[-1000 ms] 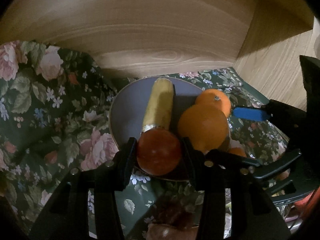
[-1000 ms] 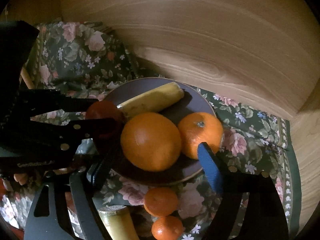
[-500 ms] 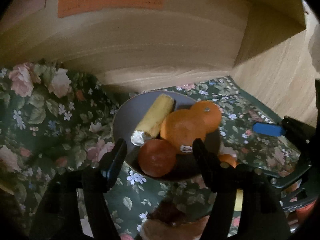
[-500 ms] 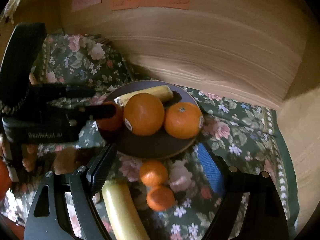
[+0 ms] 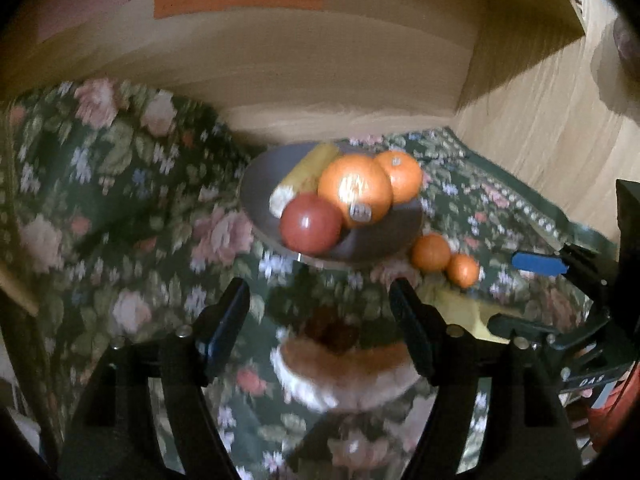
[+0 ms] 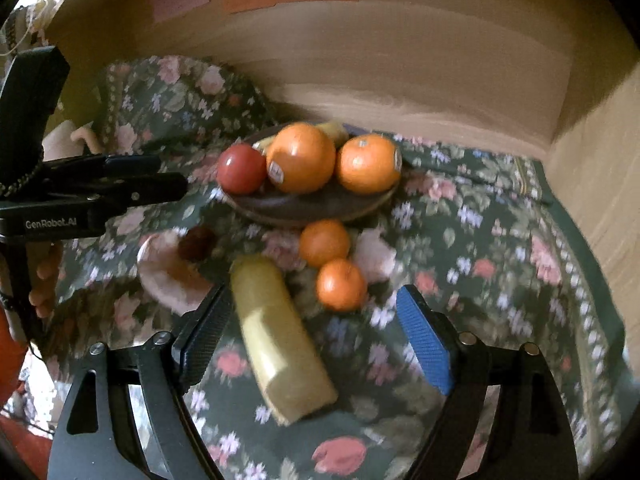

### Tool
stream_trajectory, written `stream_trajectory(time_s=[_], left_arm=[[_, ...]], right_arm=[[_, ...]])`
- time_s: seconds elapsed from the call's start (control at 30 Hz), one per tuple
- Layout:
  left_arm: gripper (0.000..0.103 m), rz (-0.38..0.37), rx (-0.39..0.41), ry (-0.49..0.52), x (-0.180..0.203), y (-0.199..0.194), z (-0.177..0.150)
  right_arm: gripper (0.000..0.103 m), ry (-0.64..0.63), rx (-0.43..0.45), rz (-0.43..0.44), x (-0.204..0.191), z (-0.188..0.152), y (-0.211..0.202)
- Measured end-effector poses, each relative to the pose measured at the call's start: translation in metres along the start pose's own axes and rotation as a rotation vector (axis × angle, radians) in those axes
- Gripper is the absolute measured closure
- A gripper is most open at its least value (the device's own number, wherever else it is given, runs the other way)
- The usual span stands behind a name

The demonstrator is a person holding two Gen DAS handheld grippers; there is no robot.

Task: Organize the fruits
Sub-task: 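Withdraw both open tools from the plate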

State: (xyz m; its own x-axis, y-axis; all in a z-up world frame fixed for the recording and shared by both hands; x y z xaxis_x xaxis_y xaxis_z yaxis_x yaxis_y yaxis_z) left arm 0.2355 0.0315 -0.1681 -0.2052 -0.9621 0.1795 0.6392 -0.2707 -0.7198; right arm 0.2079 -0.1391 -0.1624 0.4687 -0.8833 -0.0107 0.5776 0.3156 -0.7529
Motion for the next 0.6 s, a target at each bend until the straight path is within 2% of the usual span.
stream_trajectory(time_s=[0.23,0.3,0.37,0.4,0.53,0.6], left_arm=[[0.019,0.014,-0.040,-0.010,0.005,-0.005,-0.036],[0.017,0.008,-0.052,-0.009,0.009,-0.007,-0.044],[0.013,0.005,-0.061,-0.011,0.014,-0.007,-0.051],[0.011,0.005,-0.062,-0.013,0.016,-0.006,-0.054],[0.007,0.017,-0.085,-0.023,0.021,0.001,-0.062],[0.007,0.013,-0.108,-0.032,0.021,0.008,-0.067]], right_arm=[[0.022,0.029,-0.009,0.016,-0.002,-0.026,-0.001],[0.029,0.030,-0.009,0.026,-0.004,-0.031,-0.001],[0.045,0.023,-0.020,0.039,-0.006,-0.034,0.001],[0.049,0.020,-0.026,0.045,-0.008,-0.036,0.003],[0.058,0.006,-0.023,0.021,-0.012,-0.040,0.006],[0.059,0.022,-0.019,0.037,-0.009,-0.041,0.005]])
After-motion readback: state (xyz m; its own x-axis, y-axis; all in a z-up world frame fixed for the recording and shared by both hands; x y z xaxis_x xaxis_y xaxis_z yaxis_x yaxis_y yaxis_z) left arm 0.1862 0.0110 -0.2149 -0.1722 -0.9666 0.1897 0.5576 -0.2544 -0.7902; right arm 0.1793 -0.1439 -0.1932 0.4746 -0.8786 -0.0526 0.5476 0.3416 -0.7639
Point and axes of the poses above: each gripper's, at about its wrist camera, not at the fingertips, and y roughly the way its jaws point, x to its right, z to its top, the point moved 4 cm from there along y, roughly the way its jaws point, and after that the axes turned 5 degrees about -z, right-handed, at the moved point
